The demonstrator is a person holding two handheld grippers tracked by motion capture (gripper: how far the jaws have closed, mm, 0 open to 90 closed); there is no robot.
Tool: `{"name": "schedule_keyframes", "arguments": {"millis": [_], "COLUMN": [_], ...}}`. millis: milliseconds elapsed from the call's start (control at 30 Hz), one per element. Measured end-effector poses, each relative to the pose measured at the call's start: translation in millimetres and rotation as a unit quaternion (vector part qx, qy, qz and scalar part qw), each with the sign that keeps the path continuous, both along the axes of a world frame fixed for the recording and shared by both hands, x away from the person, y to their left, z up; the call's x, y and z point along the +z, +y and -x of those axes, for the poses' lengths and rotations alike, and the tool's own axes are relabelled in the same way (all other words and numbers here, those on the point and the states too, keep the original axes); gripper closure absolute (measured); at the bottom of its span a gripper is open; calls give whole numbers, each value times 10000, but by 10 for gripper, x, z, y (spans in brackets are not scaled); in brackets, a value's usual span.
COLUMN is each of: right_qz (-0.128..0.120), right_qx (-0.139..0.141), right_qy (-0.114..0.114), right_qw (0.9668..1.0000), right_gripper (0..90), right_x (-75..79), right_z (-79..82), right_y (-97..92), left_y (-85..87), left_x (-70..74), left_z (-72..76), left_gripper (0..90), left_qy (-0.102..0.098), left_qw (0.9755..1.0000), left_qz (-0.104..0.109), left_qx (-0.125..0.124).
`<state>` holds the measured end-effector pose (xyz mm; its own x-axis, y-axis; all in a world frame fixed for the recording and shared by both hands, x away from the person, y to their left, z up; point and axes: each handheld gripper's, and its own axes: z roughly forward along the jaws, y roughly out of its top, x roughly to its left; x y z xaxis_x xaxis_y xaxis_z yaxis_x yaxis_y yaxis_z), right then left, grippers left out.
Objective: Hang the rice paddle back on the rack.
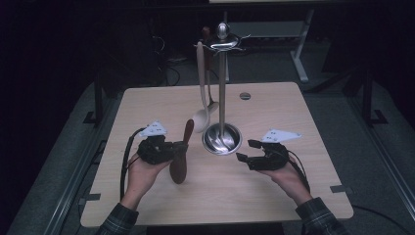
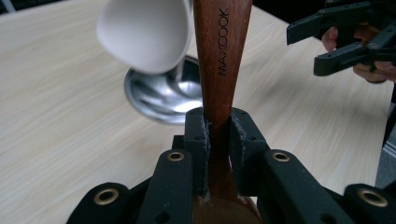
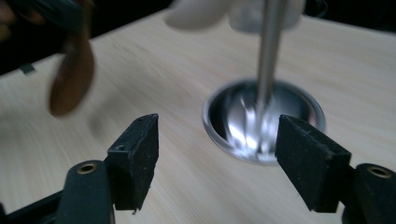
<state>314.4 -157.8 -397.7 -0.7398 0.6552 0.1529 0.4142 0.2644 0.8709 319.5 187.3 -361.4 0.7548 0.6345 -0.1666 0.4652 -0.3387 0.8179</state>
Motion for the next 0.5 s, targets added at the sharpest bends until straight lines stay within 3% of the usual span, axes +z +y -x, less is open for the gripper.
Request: {"name": "schedule_keyframes", "arguments": {"millis": [167,500], "right_qz": [-394,-921], "right_qx": [239,442], "right_qy": [-45,-170], "right_qw": [9989,9946], "right_gripper": [359,460], "right_x": [177,384], "right_z": [-28,-73], "right_y": [205,490], "left_y": [-202,-457], "left_x": [-3,13], "left_z": [0,21], "left_gripper": [786,787], "left_qy": [-60,-212], "left_qw": [9998,9994], "left_qz": [158,175], "left_qx": [-95,-201]}}
